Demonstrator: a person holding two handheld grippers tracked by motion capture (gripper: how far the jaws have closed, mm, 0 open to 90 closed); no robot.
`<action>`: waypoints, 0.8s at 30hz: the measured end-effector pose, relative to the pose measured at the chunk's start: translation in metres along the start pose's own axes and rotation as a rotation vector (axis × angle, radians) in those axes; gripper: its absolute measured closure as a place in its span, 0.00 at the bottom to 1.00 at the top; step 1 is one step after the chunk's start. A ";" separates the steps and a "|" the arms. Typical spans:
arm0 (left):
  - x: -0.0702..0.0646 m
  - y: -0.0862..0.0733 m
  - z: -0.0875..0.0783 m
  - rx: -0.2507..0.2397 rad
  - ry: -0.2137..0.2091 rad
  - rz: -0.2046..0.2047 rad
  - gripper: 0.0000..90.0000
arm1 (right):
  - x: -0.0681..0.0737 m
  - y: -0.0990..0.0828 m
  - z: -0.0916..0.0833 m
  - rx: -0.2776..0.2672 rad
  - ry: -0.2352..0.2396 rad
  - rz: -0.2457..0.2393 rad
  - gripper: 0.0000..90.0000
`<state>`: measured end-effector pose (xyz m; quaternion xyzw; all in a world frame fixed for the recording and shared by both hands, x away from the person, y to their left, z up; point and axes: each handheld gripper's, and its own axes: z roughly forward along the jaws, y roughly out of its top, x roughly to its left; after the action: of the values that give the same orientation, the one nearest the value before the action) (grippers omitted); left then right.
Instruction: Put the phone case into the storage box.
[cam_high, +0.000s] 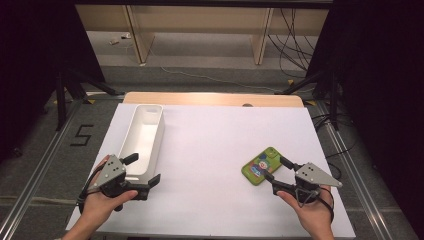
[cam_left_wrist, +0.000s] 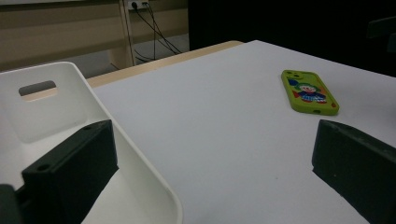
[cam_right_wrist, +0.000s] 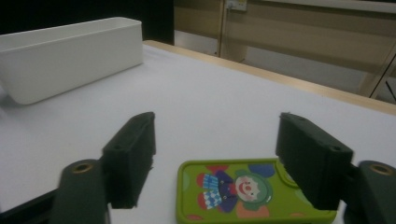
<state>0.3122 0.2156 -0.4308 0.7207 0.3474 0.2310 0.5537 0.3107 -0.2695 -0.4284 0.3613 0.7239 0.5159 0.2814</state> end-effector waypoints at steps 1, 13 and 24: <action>0.000 0.000 0.000 0.001 -0.002 0.001 0.00 | 0.000 0.001 0.001 -0.004 -0.002 -0.001 0.47; 0.000 -0.001 0.000 0.003 -0.002 0.009 0.00 | 0.007 0.019 0.030 0.162 0.021 -0.083 1.00; 0.000 -0.001 0.000 0.006 -0.006 0.008 0.00 | 0.014 0.021 0.094 0.403 0.073 -0.089 1.00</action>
<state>0.3120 0.2152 -0.4320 0.7244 0.3439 0.2300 0.5514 0.3805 -0.2024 -0.4381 0.3591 0.8375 0.3602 0.1997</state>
